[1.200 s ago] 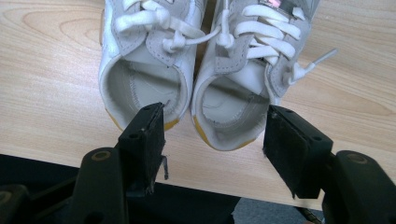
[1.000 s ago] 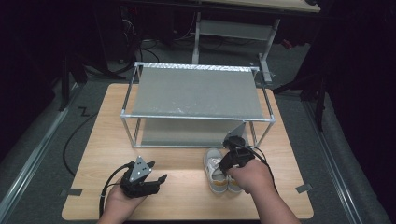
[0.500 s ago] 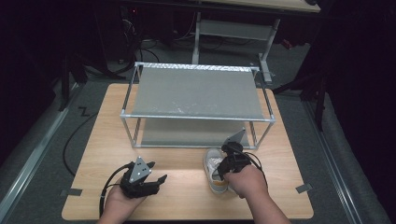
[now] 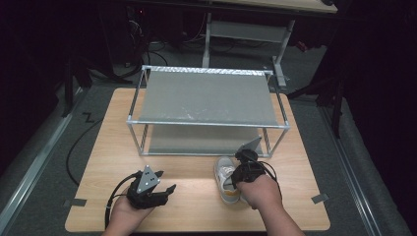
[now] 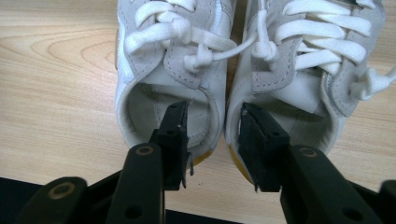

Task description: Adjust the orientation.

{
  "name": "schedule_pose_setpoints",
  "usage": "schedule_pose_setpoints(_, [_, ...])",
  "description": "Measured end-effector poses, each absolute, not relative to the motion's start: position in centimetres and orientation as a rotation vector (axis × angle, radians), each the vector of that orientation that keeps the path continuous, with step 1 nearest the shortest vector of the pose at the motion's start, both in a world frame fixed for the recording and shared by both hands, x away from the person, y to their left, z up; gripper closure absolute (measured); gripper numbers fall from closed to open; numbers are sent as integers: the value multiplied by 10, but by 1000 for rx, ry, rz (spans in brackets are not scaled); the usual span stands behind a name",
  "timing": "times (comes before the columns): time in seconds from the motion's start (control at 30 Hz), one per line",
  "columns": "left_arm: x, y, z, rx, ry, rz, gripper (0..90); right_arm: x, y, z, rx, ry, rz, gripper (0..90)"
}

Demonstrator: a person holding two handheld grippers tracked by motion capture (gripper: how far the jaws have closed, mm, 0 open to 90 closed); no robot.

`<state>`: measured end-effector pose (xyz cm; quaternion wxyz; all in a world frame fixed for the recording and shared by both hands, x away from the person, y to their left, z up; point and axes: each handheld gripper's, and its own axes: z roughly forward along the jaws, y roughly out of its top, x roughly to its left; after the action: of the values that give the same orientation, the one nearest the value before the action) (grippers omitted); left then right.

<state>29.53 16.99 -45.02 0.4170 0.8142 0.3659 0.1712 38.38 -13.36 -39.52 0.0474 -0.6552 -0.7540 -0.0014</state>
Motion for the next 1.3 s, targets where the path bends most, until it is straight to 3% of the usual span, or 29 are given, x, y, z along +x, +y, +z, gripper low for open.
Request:
schedule_pose_setpoints(0.33, [296, 169, -451, 2054, 915, 431, 360, 385, -133, -403, -2012, -2310, 67, 639])
schedule_pose_setpoints(0.67, [296, 170, -452, 2054, 915, 433, 359, 383, -130, -409, -1985, -2415, 125, 812])
schedule_pose_setpoints(1.3, [296, 168, -453, 2060, 912, 431, 357, 387, -134, -377, -2048, -2466, 31, 825])
